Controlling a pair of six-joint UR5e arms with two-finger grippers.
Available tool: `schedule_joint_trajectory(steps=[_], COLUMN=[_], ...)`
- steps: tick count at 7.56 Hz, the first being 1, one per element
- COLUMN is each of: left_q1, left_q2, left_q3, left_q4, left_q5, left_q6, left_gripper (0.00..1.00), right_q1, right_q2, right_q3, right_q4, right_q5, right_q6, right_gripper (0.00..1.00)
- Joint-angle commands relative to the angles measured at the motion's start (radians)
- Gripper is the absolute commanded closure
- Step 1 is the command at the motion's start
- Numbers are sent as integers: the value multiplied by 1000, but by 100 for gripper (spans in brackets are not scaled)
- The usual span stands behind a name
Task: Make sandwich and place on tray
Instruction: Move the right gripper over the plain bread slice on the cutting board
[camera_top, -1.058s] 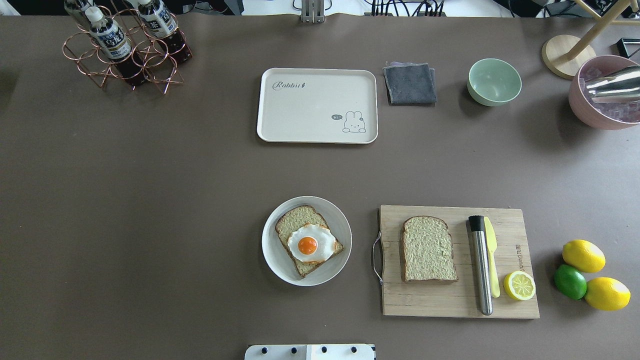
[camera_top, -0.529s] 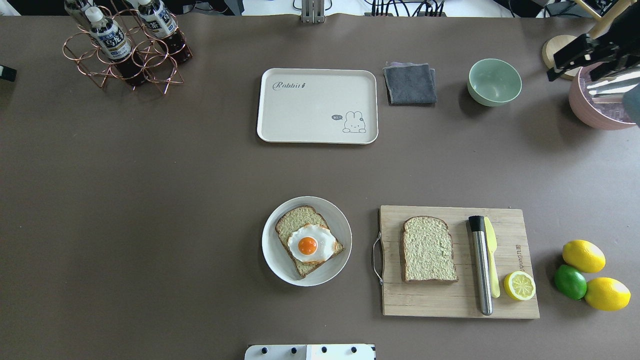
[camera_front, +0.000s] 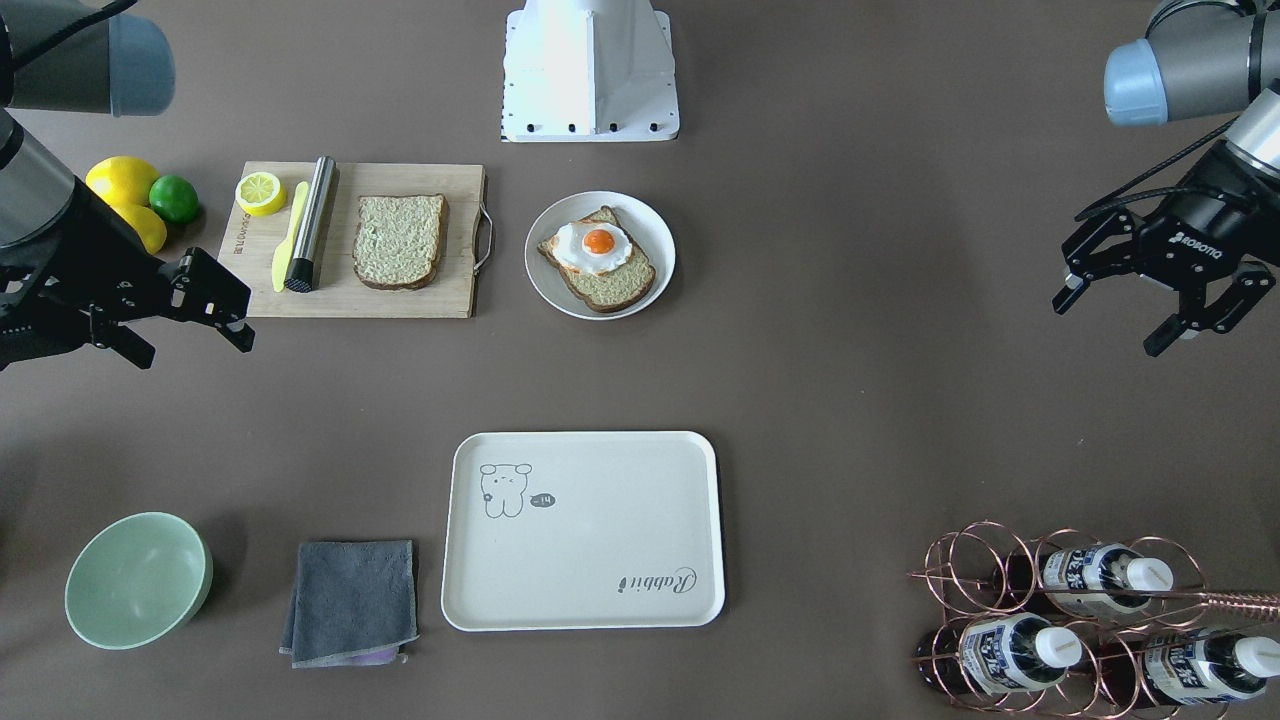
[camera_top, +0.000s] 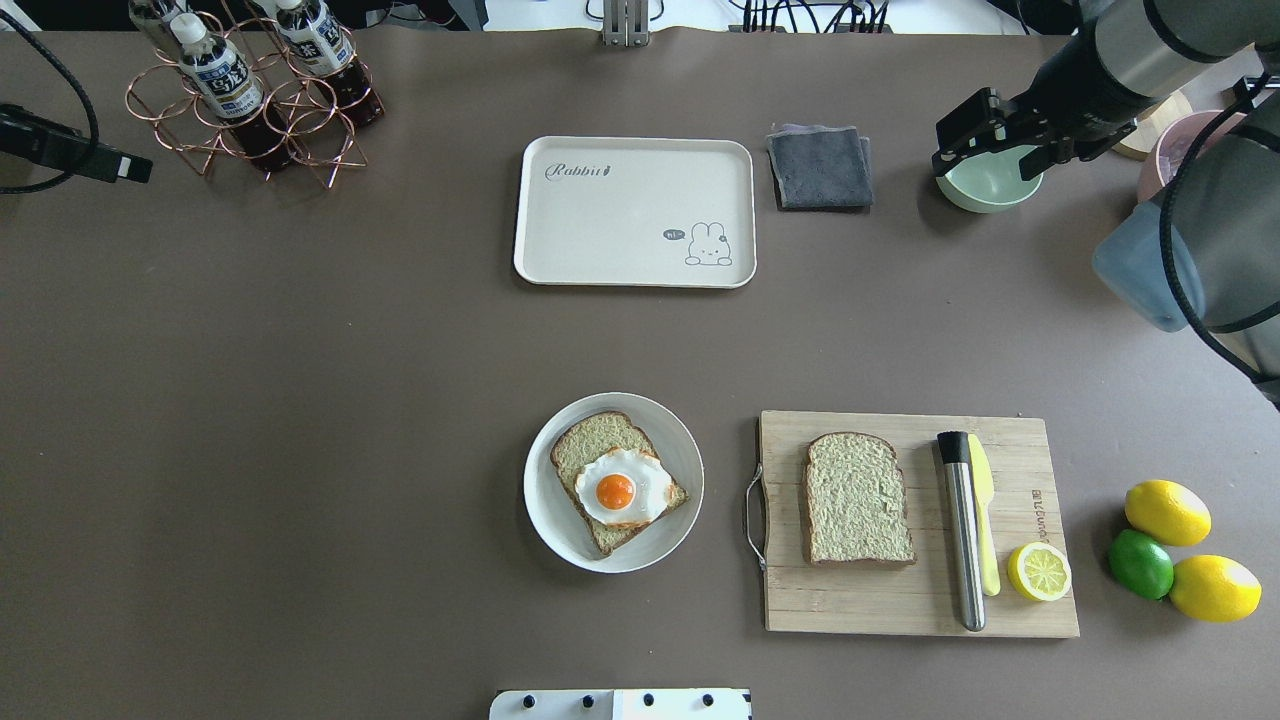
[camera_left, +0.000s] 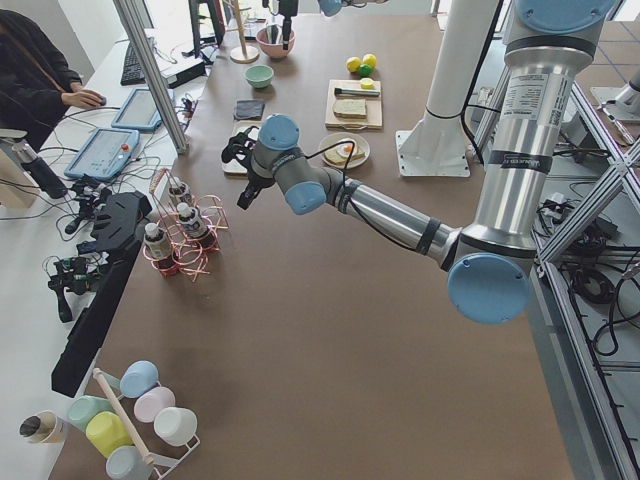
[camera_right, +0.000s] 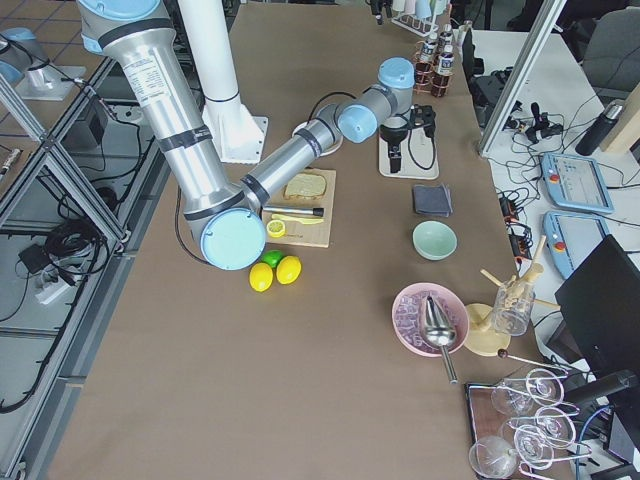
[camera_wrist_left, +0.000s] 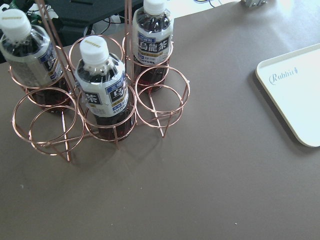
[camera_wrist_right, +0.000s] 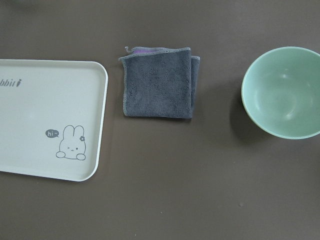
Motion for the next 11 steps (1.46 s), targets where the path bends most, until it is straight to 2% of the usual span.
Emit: schedule_joint_trajectory(steps=[1,2,4,5,6,8,9,10,11], left_q1=[37,44,64,66,75,97,103,103,124], left_q2=[-55,-43,-23,-24,-21,-26,-43,-64,-69], left_q3=[67,64,76,67,65,62,62,71,68], left_q4=[-59,-142,-172,-169,-161,-169,-161,-157,-163], left_q5=[-22,0,34,33,22,22,25,22,27], left_q6=[-137,-149,-194,-197,-262,-319,-365,-456,-474], left_gripper=[2,2,2,2,2,2,2,2,2], right_q1=[-80,-109,-181,-212,-239,-264,-305,-362,-399], right_q2=[-8,-25,-111,-158,-218,-280,-341,-423,-441], right_q3=[2,13,86,137,177,194,203,197,194], right_q4=[113,153,254,256,258,258,321,471,513], right_q5=[-52,-53,-58,-58,-56,-65,-125,-195,-225], right_q6=[65,90,257,343,348,352,359,412,466], right_gripper=[0,0,0,0,0,0,0,0,0])
